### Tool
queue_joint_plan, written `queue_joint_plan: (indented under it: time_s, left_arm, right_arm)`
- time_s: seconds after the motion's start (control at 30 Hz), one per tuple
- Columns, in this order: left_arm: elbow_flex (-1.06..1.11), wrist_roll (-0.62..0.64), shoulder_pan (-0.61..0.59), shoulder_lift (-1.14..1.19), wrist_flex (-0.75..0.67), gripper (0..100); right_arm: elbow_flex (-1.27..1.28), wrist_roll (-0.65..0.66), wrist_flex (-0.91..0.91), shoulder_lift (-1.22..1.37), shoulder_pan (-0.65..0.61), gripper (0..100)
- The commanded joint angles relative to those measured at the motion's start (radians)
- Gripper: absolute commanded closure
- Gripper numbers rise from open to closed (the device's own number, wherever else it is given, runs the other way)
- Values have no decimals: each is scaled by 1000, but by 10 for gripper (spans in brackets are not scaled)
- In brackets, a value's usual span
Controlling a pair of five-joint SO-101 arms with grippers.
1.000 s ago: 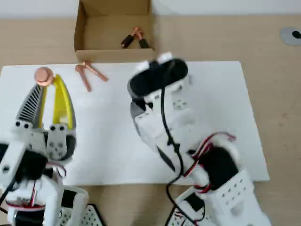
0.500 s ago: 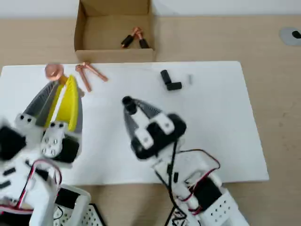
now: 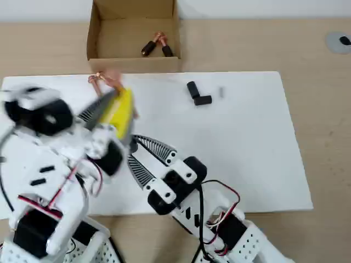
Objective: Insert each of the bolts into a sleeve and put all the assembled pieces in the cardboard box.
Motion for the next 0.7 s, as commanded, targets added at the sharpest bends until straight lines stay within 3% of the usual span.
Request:
queue_joint_plan:
  time_s: [0.0,0.33,0.67]
  left_arm:
    - [21,-61,52,-79,-12,994]
    - [112,-144,49,-259,144,994]
    - [307,-235,-9,-460,100,995]
  right_arm:
    - [15,-29,-25,-127,-10,989]
    - [25,-28,-25,-125,-7,989]
    - [27,-29,46,-127,-7,989]
